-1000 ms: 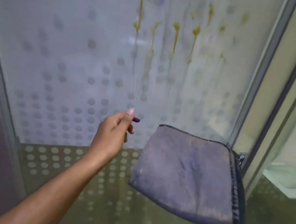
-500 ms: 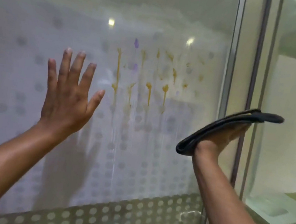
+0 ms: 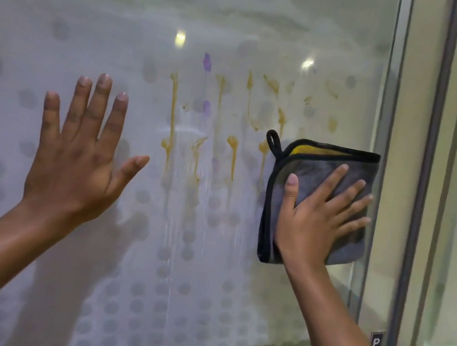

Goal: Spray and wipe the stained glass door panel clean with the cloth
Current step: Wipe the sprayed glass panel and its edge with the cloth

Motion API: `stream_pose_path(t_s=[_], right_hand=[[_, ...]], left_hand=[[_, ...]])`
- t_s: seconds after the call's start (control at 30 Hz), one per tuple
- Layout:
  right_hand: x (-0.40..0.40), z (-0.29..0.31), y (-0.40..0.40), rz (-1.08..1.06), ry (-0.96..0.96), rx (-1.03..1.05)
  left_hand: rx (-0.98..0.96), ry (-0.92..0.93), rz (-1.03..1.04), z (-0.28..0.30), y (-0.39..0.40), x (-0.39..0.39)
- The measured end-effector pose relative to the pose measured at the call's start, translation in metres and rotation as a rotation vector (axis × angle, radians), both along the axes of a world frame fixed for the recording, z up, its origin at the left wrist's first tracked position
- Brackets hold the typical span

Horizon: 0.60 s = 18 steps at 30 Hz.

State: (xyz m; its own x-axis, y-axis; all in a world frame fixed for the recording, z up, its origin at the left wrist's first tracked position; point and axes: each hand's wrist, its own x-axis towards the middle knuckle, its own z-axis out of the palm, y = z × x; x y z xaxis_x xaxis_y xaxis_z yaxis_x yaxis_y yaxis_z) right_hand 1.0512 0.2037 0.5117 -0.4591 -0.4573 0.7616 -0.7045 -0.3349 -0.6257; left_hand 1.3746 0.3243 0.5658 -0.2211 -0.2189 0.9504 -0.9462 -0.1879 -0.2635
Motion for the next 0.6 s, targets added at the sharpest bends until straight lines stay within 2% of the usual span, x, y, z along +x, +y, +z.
stream_pose_path(t_s=[0.1,0.4,0.5,0.6], right_hand=[[-0.011,-0.002,-0.007,-0.005,0.057,-0.072],[-0.006,-0.011,-0.019,0.060,0.045,-0.209],[0.012,-0.034,-0.007,0.088,0.055,-0.206],[0.036,-0.086,0.007,0.091,0.181,-0.186]], left_hand=[[0.006,0.014,0.014,-0.001,0.003,-0.004],[0.021,0.020,0.046,0.000,0.005,-0.006],[-0.003,-0.014,0.020,0.001,0.001,0.002],[-0.015,-0.019,-0.039,0.000,-0.008,0.011]])
